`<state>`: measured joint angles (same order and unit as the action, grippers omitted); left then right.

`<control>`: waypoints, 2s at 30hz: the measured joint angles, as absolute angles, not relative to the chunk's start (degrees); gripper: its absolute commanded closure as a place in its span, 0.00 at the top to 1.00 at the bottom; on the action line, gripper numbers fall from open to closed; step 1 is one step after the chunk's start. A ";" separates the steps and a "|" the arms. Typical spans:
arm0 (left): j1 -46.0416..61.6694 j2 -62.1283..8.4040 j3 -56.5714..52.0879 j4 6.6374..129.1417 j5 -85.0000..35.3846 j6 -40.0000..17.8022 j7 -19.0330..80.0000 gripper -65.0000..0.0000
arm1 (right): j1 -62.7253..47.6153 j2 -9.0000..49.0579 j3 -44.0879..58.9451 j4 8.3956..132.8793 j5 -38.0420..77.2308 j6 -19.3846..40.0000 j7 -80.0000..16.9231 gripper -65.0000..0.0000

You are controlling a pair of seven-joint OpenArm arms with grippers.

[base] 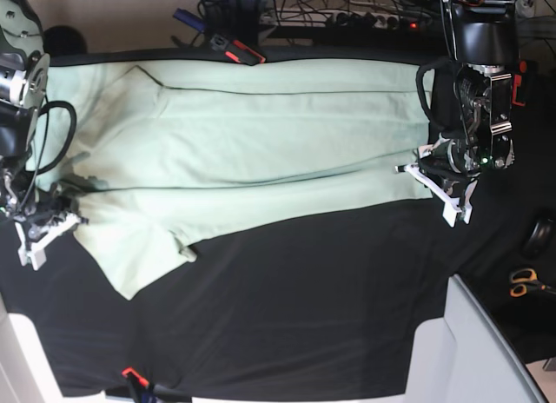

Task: Fold the T-shirt properly
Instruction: 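Lift the held edge with both grippers and fold it over toward the folded edge, then lower the folded edge and open both grippers to release it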

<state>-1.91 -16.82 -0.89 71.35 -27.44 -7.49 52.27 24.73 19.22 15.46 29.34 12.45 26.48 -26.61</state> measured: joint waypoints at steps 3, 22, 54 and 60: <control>-1.89 -16.84 -0.89 71.40 -27.44 -7.46 52.27 0.00 | 24.73 19.51 15.46 29.50 12.45 26.57 -26.61 0.00; -0.38 -16.86 -0.75 76.36 -27.38 -7.35 52.69 0.00 | 14.85 19.49 15.88 58.43 13.02 26.98 -41.36 0.00; 5.02 -19.05 -0.49 82.00 -27.44 -7.53 52.47 0.00 | 2.55 18.98 20.51 73.73 13.30 27.00 -50.78 0.00; 5.23 -19.07 -0.49 81.87 -27.44 -7.53 52.62 0.00 | 0.47 17.06 20.62 73.71 13.10 26.96 -50.96 0.00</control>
